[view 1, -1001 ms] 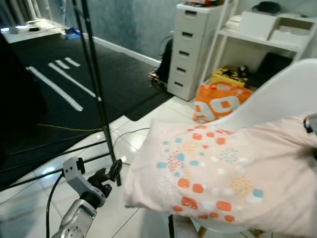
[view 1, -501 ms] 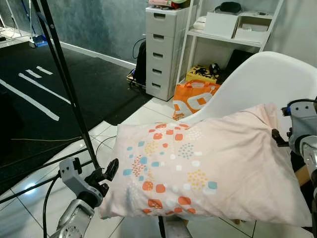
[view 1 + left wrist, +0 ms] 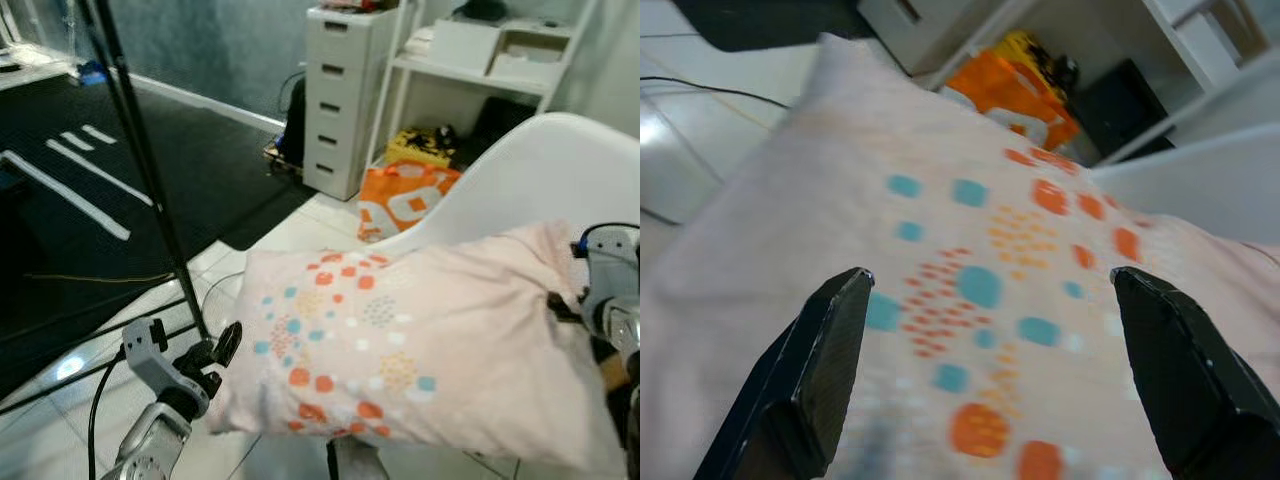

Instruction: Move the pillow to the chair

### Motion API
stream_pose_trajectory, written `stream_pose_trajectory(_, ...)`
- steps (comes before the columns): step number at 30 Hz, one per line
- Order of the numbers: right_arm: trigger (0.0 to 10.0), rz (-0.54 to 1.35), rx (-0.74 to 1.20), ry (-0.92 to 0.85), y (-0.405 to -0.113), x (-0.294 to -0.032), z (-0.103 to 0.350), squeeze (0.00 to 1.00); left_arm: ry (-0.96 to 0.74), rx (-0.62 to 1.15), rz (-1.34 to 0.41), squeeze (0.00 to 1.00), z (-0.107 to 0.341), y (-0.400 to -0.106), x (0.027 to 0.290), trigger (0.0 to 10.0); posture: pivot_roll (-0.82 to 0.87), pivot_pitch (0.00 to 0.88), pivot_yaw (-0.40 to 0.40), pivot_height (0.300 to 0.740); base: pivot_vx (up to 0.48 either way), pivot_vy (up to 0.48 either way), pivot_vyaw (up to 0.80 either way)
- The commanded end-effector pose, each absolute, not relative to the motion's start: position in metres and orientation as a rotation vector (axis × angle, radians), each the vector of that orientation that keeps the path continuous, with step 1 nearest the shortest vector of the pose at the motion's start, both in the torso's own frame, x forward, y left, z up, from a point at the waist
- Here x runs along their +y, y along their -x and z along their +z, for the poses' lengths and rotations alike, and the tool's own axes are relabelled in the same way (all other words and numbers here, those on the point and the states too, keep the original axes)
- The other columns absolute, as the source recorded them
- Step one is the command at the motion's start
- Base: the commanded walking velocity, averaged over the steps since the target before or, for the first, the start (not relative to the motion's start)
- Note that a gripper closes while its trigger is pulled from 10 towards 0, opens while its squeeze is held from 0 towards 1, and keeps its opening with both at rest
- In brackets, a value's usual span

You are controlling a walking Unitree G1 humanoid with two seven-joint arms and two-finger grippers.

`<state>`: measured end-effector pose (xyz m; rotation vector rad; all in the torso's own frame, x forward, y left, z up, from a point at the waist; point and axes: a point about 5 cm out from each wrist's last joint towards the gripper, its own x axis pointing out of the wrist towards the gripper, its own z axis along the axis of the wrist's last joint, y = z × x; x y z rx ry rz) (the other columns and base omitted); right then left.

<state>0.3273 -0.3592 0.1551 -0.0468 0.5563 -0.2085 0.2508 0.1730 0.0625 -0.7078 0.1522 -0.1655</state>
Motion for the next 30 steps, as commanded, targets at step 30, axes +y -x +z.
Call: stream_pose_trajectory(30, 10.0, -0.338, 0.657, 0.413, -0.316, -0.384, 0.201, 0.00, 0.763, 0.159, -0.294, 0.00, 0.066, -0.246, 0.161, 10.0, -0.26, 0.055, -0.025, 0.710, 0.000, 0.000, 0.00)
